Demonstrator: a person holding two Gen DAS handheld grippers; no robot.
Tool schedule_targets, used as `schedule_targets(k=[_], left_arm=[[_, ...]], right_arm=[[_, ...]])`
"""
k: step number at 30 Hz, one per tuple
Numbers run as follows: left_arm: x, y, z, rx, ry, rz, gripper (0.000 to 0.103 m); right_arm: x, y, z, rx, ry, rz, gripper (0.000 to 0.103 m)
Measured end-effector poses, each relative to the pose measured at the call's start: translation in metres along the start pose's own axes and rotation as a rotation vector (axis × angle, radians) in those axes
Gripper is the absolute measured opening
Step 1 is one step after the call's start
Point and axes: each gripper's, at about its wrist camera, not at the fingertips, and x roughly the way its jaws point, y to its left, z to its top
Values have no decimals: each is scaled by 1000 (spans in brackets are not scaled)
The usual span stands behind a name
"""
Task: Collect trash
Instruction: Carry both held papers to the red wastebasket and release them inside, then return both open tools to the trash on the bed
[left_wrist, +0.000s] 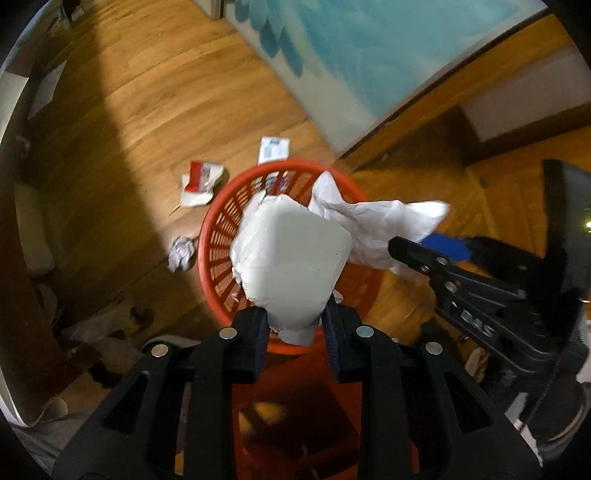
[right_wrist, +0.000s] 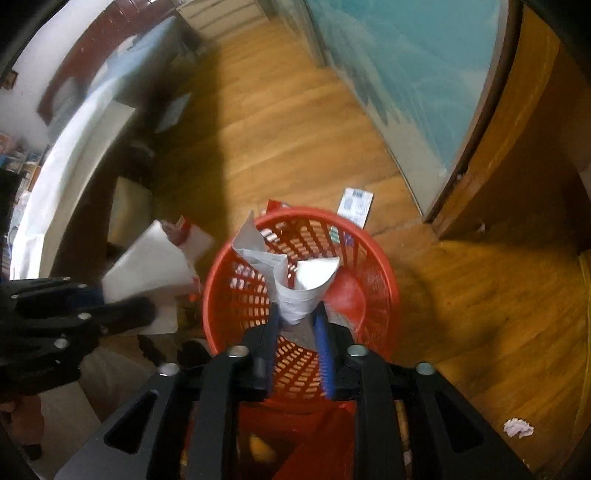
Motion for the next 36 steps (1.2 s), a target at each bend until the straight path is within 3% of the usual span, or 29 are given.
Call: schedule_targets(k=[1,2,4,9,12,17,19,25,29,33,36], left_arm=[[3,3,1,-7,17,15,45],[2,5,1,-16,16,23,68],[-5,5,-1,-28,-7,29,77],[-23,11,-8,-54,-60,29,77],[-46,19,-13,-85,-130,37,77],[-116,44,-32,-152,-353,42,77],[-161,59,-50,-183,-506,66,77],[-280,129,-127,-278,-868,174,78],[-318,200,-191,-422,-1010,224,80],[-315,265,-242,-569,-1034,277,80],[-306,300,-275,-693,-1058,255,80]], right_arm=[[-1,2,1,1,-11,-2,50],[1,11,3,1,-24,-9,50],[0,13,2,-17,-51,-44,55],[-12,16,2,-33,-99,-66,56],[-23,25,11,-46,-126,-62,58],[-60,57,28,-93,-211,-37,62],[-77,78,37,-113,-255,-6,65],[-124,202,61,-280,-390,112,66],[-141,307,59,-426,-458,215,67],[-133,398,46,-527,-458,287,67],[-126,445,33,-566,-439,322,67]])
